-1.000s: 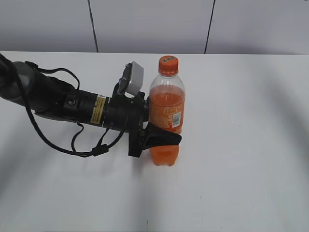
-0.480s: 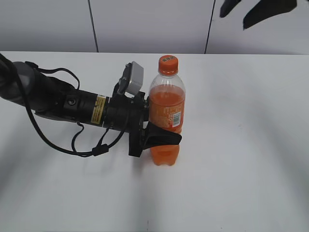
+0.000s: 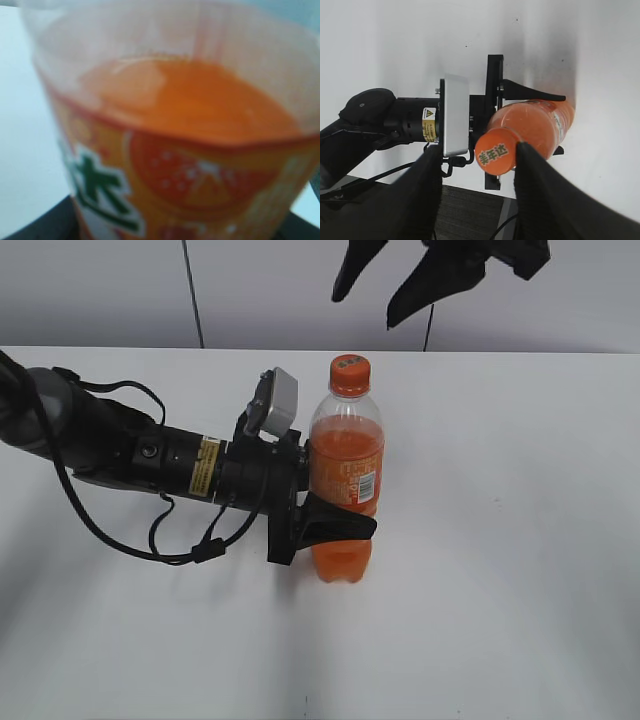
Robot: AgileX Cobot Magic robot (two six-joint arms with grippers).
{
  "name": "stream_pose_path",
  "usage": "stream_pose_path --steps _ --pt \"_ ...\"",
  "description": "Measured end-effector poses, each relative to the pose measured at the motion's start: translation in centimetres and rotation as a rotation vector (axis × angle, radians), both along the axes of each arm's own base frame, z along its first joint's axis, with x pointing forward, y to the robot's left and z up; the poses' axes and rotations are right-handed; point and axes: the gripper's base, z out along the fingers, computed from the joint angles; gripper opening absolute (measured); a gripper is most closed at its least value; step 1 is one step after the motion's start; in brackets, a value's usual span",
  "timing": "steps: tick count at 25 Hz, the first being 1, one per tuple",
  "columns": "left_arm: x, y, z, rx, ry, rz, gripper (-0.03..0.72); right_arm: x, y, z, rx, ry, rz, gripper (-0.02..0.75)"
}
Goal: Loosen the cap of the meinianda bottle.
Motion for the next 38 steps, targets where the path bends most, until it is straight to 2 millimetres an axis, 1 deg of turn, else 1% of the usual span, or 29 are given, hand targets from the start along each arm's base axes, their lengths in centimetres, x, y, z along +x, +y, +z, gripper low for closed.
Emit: stream_pose_path --steps 6,8,15,26,32,38 --pt "0.0 0.0 0.0 -0.001 0.0 0.001 0.415 -0.8 1.9 -0.9 -0.044 0.01 0.016 0.356" --pt "0.0 0.0 0.0 0.0 0.0 0.001 0.415 -0.8 2.2 -1.3 -0.056 0.016 0.019 0.356" --pt "0.0 0.0 0.0 0.0 0.0 0.001 0.415 -0.2 2.1 -2.0 -0.107 0.0 0.008 0.356" --pt "0.1 0.0 0.0 -0.001 0.001 0.006 0.415 -0.2 2.1 -2.1 -0.109 0.0 0.006 0.356" --pt "0.1 0.0 0.0 0.0 0.0 0.007 0.415 -0.4 2.0 -3.3 -0.13 0.038 0.009 0.356" --pt "0.1 0.0 0.0 -0.001 0.001 0.008 0.415 -0.4 2.1 -3.4 -0.131 0.043 0.009 0.356"
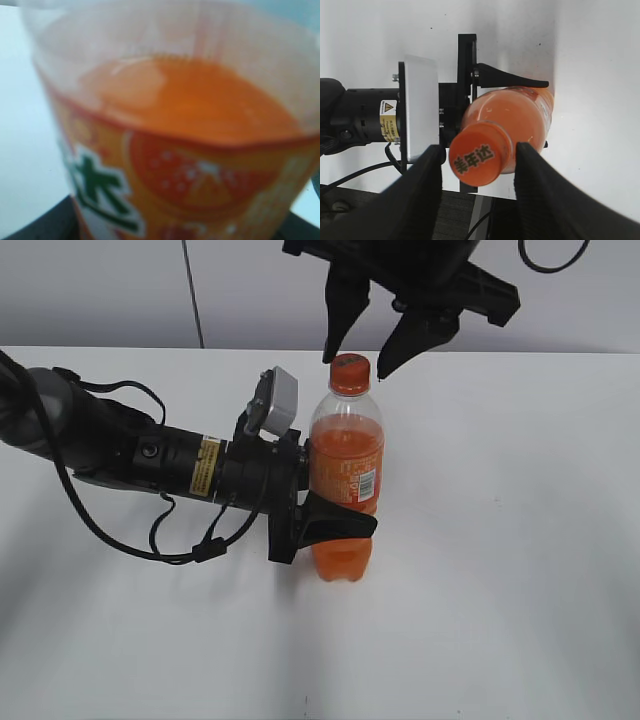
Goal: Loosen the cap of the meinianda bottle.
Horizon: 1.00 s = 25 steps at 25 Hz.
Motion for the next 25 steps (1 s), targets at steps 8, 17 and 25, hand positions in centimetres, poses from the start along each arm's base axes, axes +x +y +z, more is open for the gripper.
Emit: stream_pose_path --steps 8,17,25 --pt "0.0 0.0 0.0 0.0 0.0 0.001 0.415 0.23 0.2 -0.57 -0.004 0.018 -0.011 0.356" --pt "0.02 0.0 0.0 0.0 0.0 0.003 0.415 -0.34 0.98 -0.74 -0.032 0.001 0.019 0.356" --pt "0.04 0.0 0.0 0.0 0.0 0.005 0.415 -0.3 0.94 -0.79 -0.044 -0.007 0.02 0.307"
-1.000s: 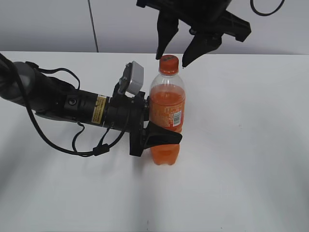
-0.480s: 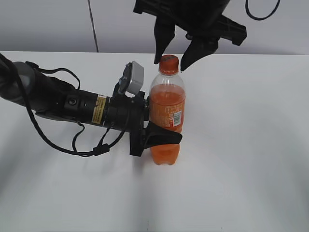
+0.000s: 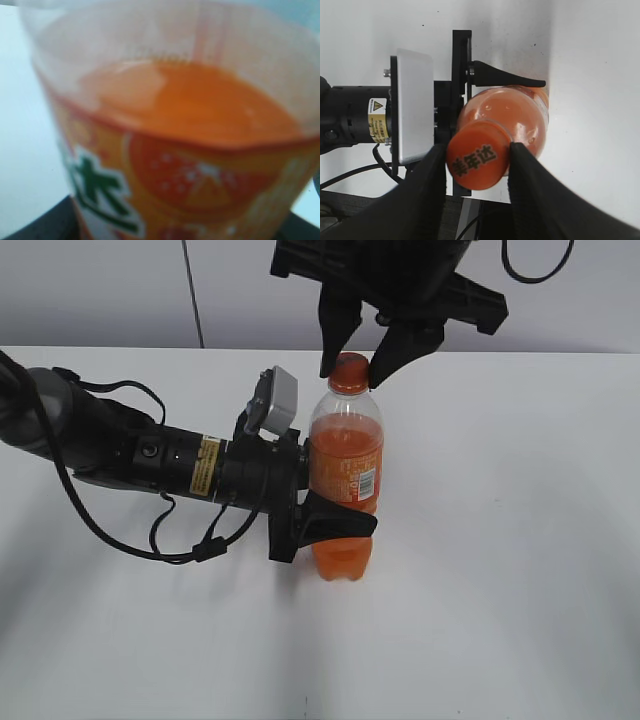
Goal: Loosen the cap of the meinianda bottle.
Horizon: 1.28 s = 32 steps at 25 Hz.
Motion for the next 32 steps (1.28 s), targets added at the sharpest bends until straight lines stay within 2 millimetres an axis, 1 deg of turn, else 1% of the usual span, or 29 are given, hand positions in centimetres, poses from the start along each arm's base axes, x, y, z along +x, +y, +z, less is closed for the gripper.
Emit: stream_pose_path --steps 9,20,24,32 --pt "0.01 0.0 0.0 0.0 0.0 0.001 0.415 0.01 -0.01 0.0 -0.001 -0.001 0.0 0.281" --pt "0.02 0.0 0.0 0.0 0.0 0.002 0.415 0.0 -0.02 -0.01 -0.012 -0.016 0.048 0.279" --pt "0.03 0.0 0.0 0.0 0.0 0.003 0.415 0.01 -0.03 -0.01 -0.032 -0.047 0.14 0.278" --pt "-0.01 0.01 -0.03 0.003 -0.001 -0.002 0.415 0.01 -0.03 -0.01 -0.097 -0.152 0.464 0.272"
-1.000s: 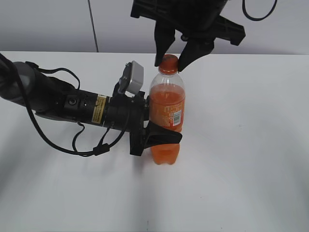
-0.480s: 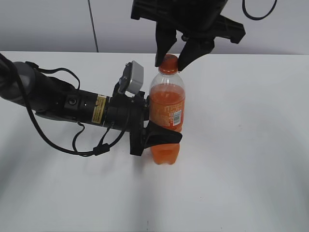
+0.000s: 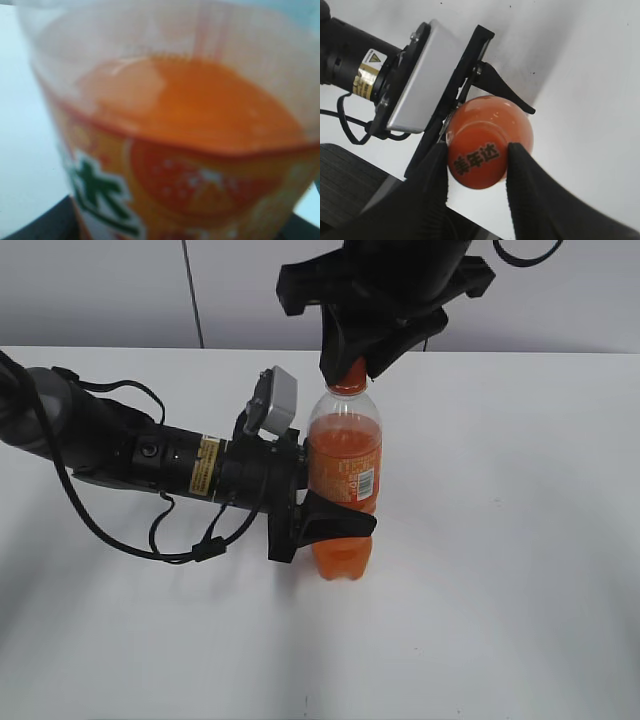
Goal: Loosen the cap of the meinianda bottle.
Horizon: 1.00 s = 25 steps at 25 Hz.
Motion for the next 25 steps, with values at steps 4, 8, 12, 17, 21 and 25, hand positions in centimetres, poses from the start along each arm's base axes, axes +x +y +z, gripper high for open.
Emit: stream_pose_path --steps 4,8,12,17,21,25 --pt "-0.02 0.0 0.0 0.0 0.0 -0.002 0.415 0.0 0.01 0.0 -0.03 -0.049 0.152 0.269" --pt "-0.02 0.04 -0.01 0.001 -0.001 -0.004 0.415 -0.02 0.03 0.0 -0.057 -0.095 0.298 0.27" --pt "-0.05 0.08 -0.03 0.004 -0.003 -0.01 0.415 -0.04 0.05 0.01 -0.078 -0.132 0.416 0.27" --pt "-0.06 0.15 -0.04 0.007 -0.008 -0.018 0.415 -0.07 0.07 0.05 -0.098 -0.172 0.538 0.27" --pt "-0.07 0.15 -0.01 0.007 -0.01 -0.02 0.415 -0.07 0.07 0.05 -0.117 -0.202 0.632 0.27" --pt "-0.08 0.15 -0.01 0.007 -0.01 -0.021 0.415 -0.07 0.07 0.05 -0.136 -0.234 0.727 0.27"
